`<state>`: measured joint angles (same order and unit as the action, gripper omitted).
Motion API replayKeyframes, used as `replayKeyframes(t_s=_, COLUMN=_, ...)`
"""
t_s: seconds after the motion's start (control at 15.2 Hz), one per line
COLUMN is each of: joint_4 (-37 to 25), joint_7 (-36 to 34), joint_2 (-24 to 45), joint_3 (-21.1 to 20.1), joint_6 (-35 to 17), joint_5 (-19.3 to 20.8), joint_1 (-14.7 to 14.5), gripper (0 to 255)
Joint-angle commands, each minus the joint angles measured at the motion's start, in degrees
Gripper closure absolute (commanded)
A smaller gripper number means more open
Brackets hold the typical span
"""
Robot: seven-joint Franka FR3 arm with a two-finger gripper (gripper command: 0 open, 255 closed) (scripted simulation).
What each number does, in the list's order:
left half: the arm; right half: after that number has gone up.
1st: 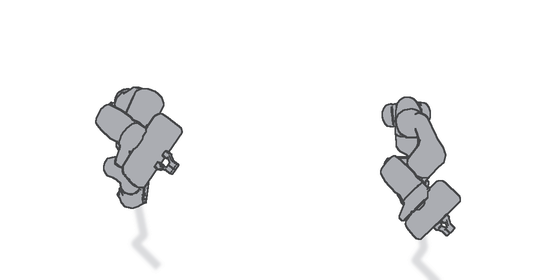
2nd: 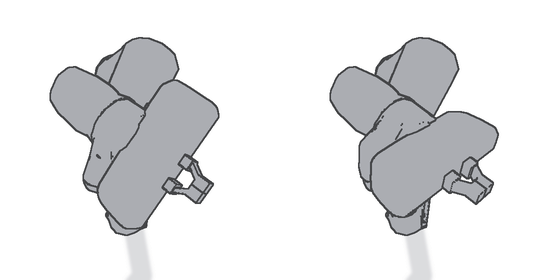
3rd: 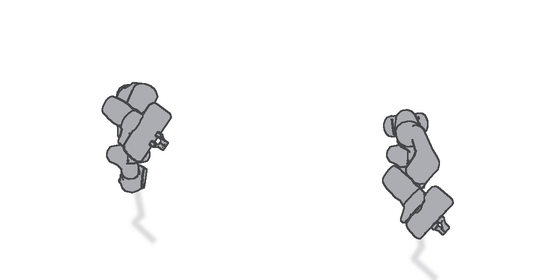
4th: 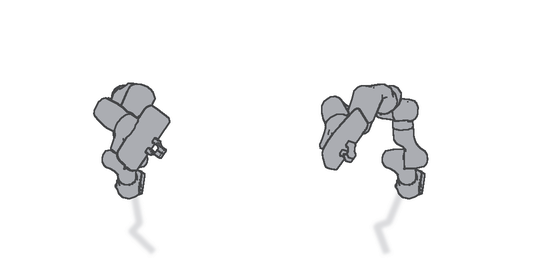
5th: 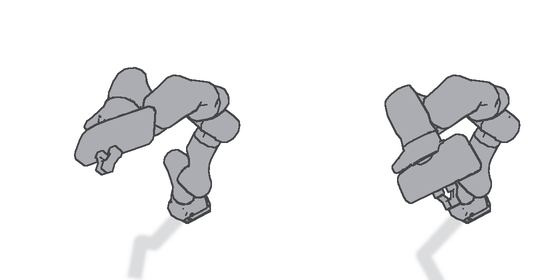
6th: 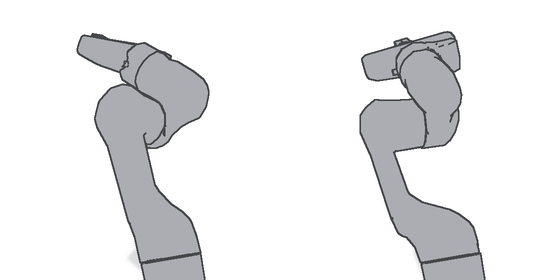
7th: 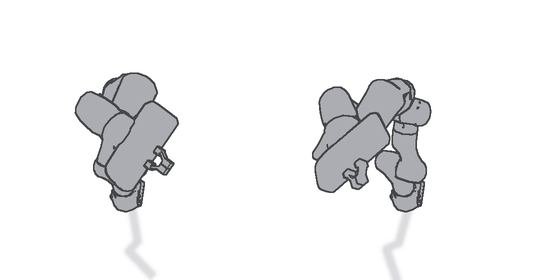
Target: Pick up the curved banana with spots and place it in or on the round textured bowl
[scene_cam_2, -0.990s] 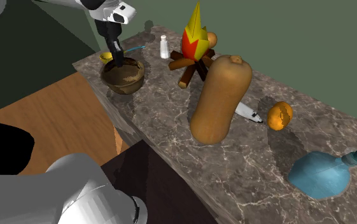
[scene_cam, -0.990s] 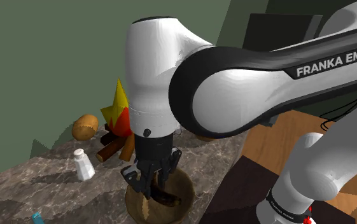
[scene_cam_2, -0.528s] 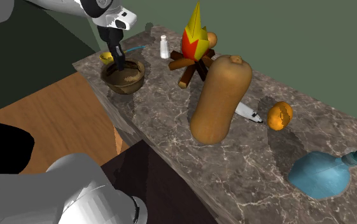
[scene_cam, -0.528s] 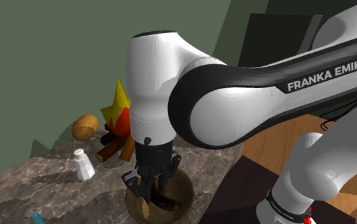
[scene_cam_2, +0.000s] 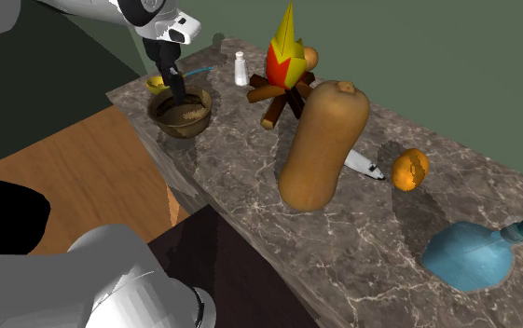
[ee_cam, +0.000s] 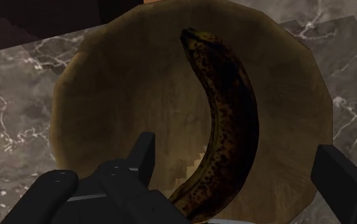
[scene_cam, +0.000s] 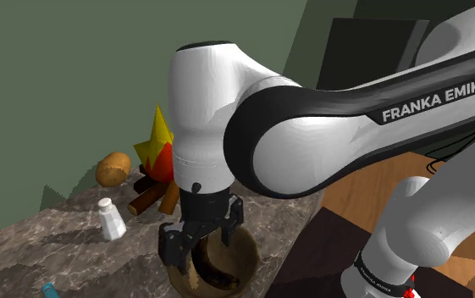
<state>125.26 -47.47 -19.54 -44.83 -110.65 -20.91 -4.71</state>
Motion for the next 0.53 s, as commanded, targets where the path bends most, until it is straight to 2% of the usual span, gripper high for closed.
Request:
replayKeyframes(t_s=0.0, joint_4=-1.5, joint_7=0.1, joint_2=-0.5, joint_3=0.6, joint_6=2.0, joint_5=0.1, joint_1=0.0, gripper=0)
replayKeyframes(t_s=0.2, joint_4=-6.1, joint_7=0.0, joint_2=-1.3, joint_3=2.3, joint_6=7.4, joint_5=0.5, joint_1=0.3, gripper=0)
replayKeyframes(t_s=0.46, joint_4=-6.1, joint_7=0.0, joint_2=-1.3, joint_3=2.3, joint_6=7.4, joint_5=0.5, joint_1=0.3, gripper=0)
